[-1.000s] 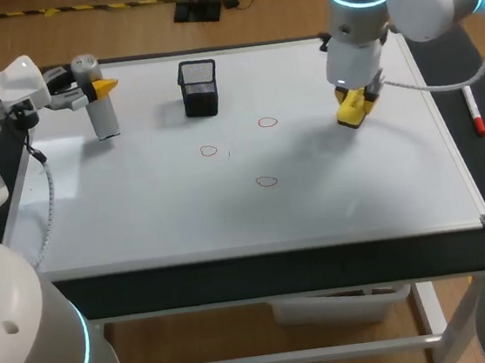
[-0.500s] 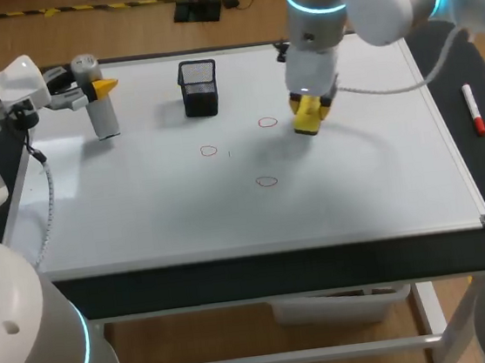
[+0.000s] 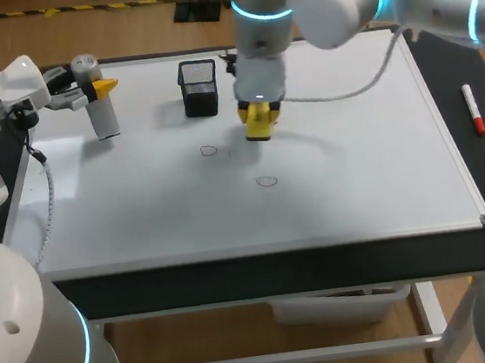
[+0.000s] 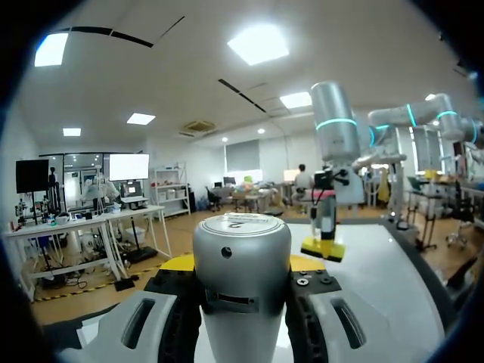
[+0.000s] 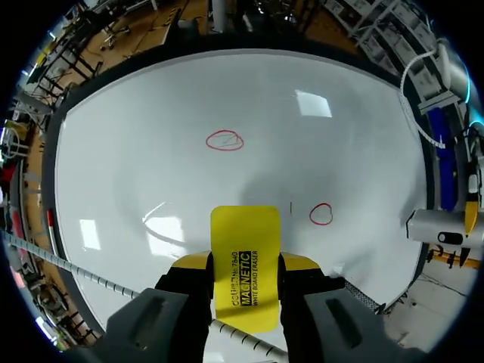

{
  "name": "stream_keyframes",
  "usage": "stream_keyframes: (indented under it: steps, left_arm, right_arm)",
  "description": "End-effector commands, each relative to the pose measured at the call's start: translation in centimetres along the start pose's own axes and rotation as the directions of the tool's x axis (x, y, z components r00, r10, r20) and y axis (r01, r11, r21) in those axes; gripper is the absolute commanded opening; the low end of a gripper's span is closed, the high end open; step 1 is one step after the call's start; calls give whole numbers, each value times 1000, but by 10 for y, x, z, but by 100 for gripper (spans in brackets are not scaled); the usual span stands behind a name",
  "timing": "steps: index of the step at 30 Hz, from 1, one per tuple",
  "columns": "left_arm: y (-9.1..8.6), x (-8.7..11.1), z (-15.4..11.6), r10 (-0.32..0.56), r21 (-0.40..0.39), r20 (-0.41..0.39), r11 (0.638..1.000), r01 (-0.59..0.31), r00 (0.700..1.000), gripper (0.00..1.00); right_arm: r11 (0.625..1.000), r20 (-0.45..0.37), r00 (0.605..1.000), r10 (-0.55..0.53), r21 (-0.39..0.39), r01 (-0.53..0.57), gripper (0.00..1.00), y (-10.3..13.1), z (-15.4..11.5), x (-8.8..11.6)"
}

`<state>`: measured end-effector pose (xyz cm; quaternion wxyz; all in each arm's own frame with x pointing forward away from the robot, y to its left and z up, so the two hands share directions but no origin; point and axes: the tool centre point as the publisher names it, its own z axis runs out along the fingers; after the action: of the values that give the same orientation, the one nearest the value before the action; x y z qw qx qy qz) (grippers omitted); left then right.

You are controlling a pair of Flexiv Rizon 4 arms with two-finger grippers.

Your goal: Pick up the inspection probe, press it on each red-marked spot on the whiteboard one by one, put down the probe, pick up the eraser, and wipe off all the red marks.

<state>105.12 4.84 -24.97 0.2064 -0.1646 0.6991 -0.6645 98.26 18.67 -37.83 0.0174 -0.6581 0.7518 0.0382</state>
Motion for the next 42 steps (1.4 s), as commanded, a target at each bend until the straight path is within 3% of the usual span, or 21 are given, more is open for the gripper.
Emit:
stream_keyframes:
  steps: [1, 8, 18, 31, 42]
  left_arm:
    - [0, 1, 1, 3, 3, 4, 1000, -3, 1000, 0]
    - [0, 1, 1, 3, 3, 4, 1000, -3, 1000, 0]
    - [0, 1, 1, 3, 3, 4, 1000, -3, 1000, 0]
    - [0, 1, 1, 3, 3, 4, 1000, -3, 1000, 0]
    - [0, 1, 1, 3, 3, 4, 1000, -3, 1000, 0]
  right_arm:
    - [999, -60, 998, -32, -12, 31, 0, -3, 6, -32]
    - [992, -86, 989, -121, -34, 118, 0, 7, 20, -70]
    - [972, -108, 967, -232, -60, 227, 0, 21, 36, -108]
    - [966, -94, 963, -253, -83, 245, 0, 25, 43, -112]
    - [968, -89, 967, -240, -99, 232, 0, 26, 49, -103]
